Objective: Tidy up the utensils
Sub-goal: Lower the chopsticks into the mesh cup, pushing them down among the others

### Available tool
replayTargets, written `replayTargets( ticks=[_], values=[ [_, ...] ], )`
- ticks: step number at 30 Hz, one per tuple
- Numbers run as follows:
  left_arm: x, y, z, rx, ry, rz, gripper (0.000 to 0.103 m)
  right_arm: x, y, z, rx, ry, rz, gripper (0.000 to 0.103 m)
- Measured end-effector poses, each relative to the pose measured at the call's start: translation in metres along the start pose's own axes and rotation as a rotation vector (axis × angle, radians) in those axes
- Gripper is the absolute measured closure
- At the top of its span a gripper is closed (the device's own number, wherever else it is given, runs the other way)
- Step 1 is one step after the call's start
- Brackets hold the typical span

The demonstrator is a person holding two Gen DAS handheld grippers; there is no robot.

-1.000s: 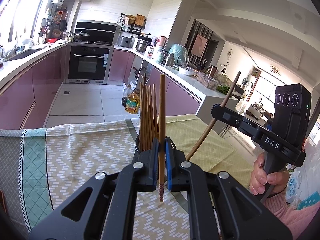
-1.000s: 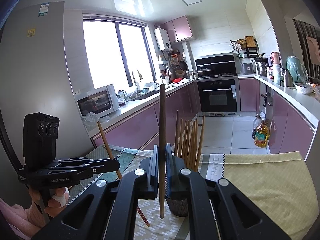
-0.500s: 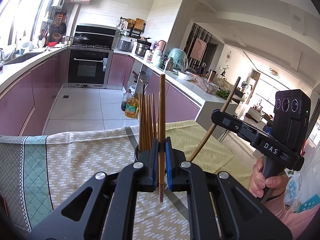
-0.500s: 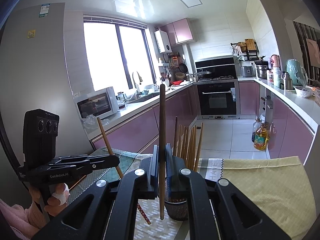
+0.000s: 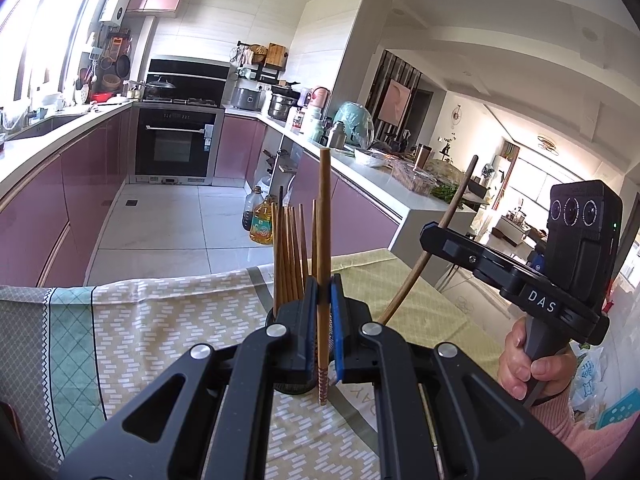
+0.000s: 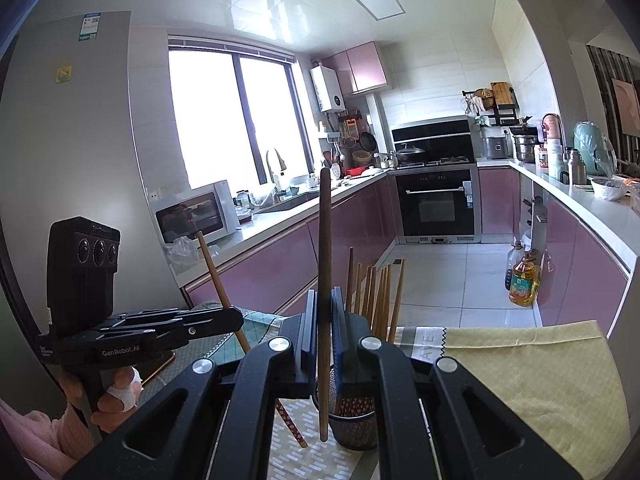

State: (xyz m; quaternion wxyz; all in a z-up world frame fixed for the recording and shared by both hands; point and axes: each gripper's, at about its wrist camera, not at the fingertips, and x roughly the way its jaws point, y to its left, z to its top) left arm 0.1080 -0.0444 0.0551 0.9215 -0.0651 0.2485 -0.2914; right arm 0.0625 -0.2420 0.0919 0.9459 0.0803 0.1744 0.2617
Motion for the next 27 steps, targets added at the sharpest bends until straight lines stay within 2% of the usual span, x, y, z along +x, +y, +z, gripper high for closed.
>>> replayTargets(
  ticks=[27],
  values=[
    [0.006,-0.009,0.017,0.020,-0.014,0.002,0.096,0.004,-0.004,0.011,0.005,-0.017,-0.008,0.098]
  ],
)
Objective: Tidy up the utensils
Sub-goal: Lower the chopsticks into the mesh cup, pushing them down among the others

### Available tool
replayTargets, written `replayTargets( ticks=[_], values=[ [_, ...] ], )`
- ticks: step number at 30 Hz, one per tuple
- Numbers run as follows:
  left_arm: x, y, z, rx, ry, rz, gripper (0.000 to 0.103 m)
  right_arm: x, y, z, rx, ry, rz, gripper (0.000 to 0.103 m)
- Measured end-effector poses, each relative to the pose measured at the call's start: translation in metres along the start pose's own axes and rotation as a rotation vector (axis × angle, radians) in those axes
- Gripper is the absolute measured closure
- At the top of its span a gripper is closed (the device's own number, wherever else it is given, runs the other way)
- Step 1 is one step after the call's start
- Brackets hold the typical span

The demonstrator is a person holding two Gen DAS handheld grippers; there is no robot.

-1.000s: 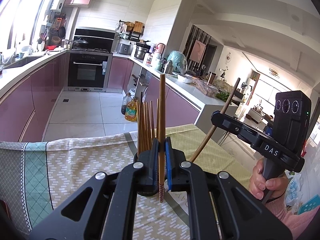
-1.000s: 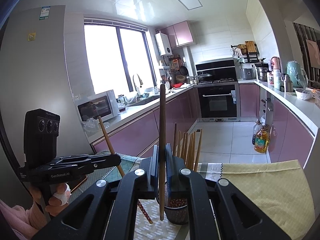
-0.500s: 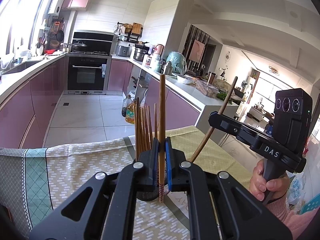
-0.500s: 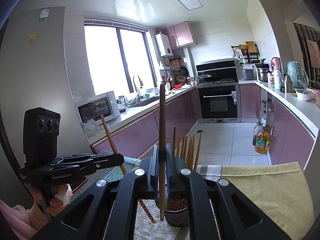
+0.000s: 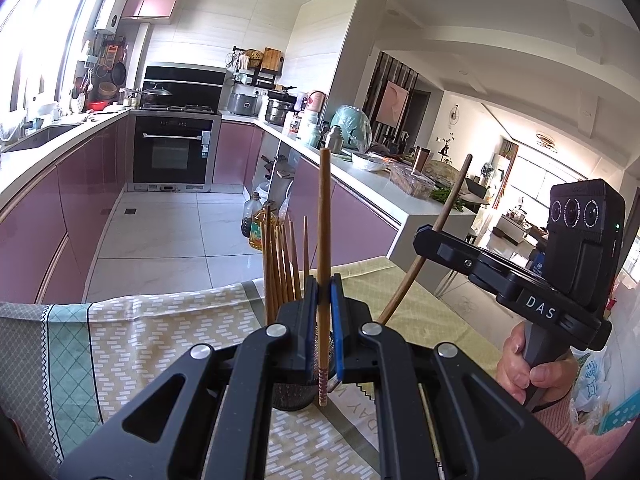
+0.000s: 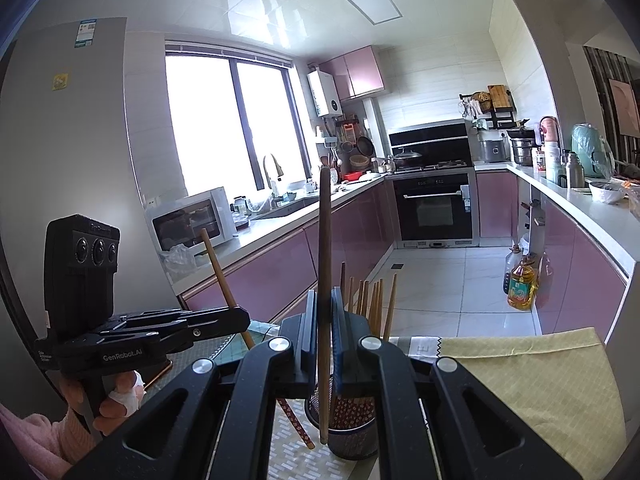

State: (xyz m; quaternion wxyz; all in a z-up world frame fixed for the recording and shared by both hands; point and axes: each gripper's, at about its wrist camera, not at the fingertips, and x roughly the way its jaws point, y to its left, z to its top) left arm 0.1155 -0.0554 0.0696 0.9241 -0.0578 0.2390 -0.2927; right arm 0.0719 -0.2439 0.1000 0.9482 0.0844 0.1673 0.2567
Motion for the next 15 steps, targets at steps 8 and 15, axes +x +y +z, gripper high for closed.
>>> replayTargets(
  ticks=[8,15],
  values=[
    [0.002,0.002,0.007,-0.006,-0.016,0.012,0.096,0.006,-0.003,0.007,0.004,-0.012,-0.015,0.098],
    [0.005,0.004,0.009,-0.012,-0.024,0.023,0.096,0.013,-0.008,0.009,0.020,-0.015,-0.027,0.098]
  ],
)
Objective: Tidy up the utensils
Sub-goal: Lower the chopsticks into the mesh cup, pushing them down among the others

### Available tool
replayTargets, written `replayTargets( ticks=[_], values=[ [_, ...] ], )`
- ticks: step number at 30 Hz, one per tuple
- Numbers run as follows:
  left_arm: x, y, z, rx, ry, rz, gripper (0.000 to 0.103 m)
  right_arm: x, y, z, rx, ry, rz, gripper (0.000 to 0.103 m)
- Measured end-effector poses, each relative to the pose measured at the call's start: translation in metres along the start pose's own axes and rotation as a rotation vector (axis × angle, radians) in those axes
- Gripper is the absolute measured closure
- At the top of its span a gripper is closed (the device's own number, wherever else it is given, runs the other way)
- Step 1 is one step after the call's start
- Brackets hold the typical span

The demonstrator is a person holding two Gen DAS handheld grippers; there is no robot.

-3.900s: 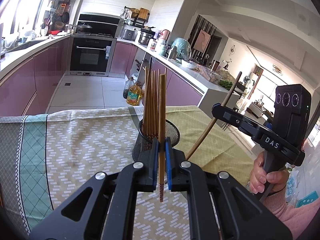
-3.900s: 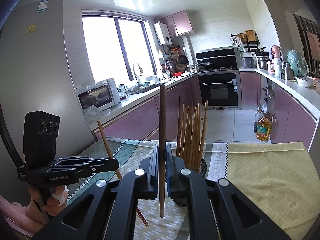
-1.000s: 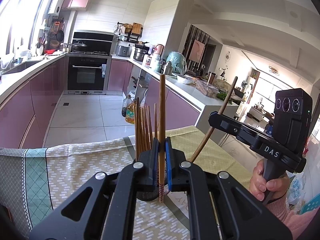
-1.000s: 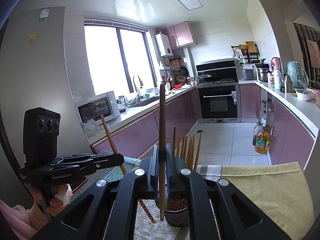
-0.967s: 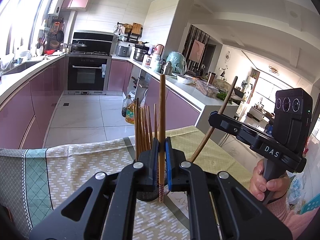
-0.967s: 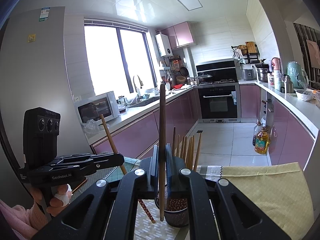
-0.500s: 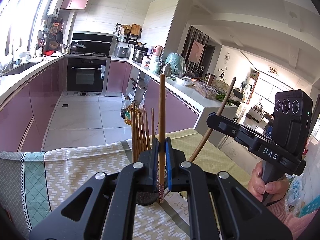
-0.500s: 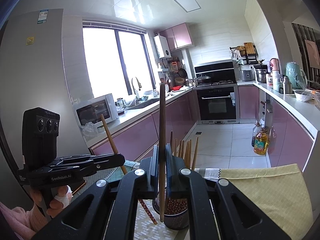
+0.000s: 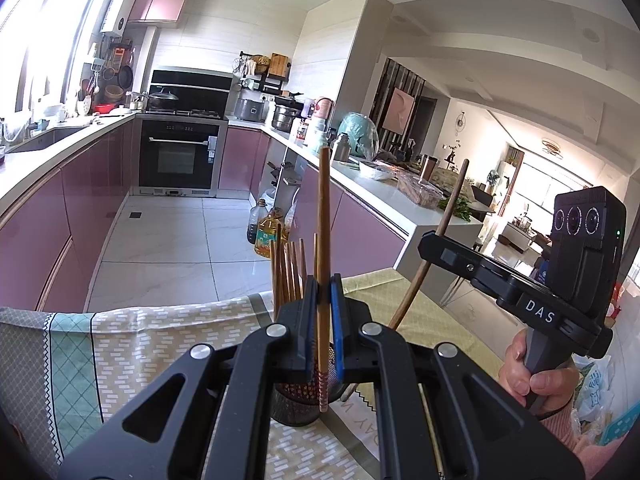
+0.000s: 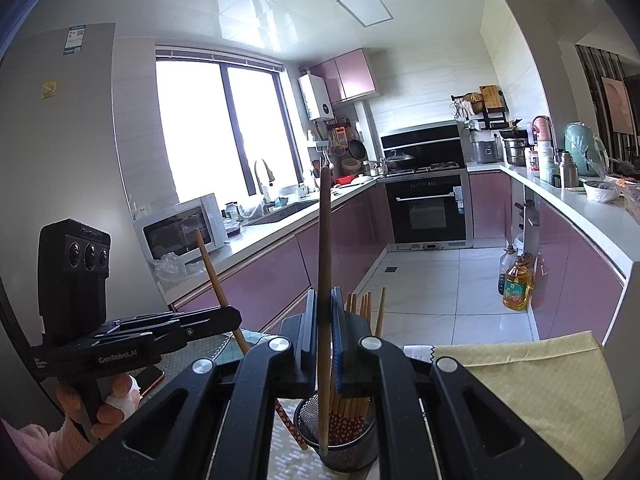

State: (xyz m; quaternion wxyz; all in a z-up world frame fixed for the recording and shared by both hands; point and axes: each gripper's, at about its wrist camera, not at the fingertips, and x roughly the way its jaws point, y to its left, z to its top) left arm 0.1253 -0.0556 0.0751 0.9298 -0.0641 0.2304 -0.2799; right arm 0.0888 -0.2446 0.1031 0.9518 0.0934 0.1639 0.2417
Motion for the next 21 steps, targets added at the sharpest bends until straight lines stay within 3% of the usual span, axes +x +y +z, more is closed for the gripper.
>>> replayTargets(
  ticks=[14,21],
  values=[
    [0.001,-0.001,0.005,-0.003,-0.027,-0.005,0.096,0.005,-0.006,0.009,0.017,-0.023,0.000,0.098],
    [0.012,0.000,0.001,0.018,-0.005,0.012,0.096,0.016,-0.008,0.001,0.024,0.005,-0.004,0.098]
  ],
)
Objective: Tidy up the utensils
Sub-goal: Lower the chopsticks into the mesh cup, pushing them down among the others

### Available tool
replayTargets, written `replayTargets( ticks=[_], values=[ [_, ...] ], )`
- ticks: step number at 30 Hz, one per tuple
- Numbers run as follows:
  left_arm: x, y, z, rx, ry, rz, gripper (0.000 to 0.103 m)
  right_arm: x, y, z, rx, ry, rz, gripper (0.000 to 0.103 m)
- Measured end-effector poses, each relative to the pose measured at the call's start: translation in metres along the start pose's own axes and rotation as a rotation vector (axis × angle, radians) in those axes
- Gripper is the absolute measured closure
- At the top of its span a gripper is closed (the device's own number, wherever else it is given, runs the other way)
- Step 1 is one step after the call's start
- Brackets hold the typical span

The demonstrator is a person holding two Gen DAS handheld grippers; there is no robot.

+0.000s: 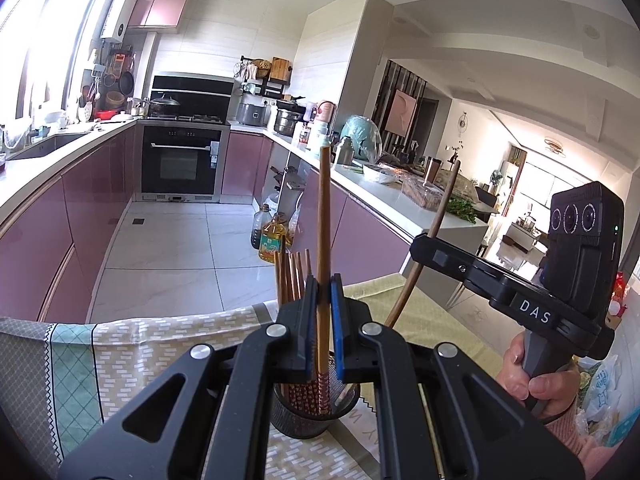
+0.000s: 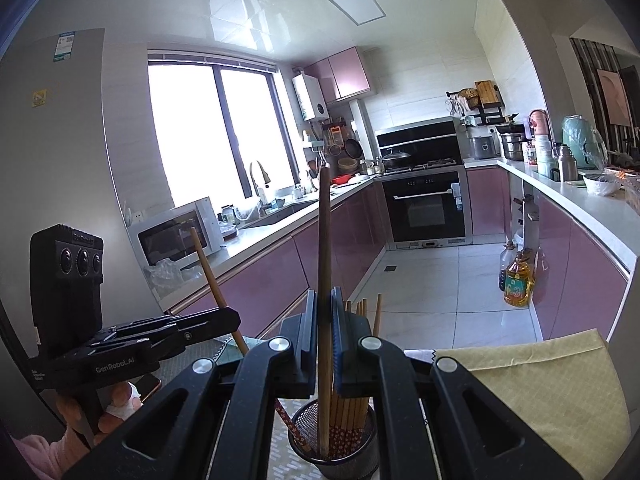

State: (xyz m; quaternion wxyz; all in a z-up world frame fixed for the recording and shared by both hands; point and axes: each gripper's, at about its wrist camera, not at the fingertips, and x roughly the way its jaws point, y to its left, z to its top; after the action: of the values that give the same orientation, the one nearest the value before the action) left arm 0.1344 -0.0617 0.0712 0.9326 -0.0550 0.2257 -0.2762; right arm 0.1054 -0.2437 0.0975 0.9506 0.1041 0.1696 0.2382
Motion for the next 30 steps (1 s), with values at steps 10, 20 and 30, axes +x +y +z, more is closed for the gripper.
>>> replayTargets(
  ticks=[10,20,30],
  values=[
    [0.011,0.005,-0.002,0.001,0.037,0.012,0.096,0.009,-0.001,-0.010,-0.004,0.029,-0.016,0.098],
    [0.016,-0.001,-0.006,0.010,0.068,0.012,0.096,0.018,-0.001,-0.019,-0.012,0.061,-0.034,0.098],
    [0.024,-0.002,-0.009,0.014,0.101,0.023,0.096,0.026,-0.006,-0.026,-0.004,0.090,-0.037,0.098]
  ],
)
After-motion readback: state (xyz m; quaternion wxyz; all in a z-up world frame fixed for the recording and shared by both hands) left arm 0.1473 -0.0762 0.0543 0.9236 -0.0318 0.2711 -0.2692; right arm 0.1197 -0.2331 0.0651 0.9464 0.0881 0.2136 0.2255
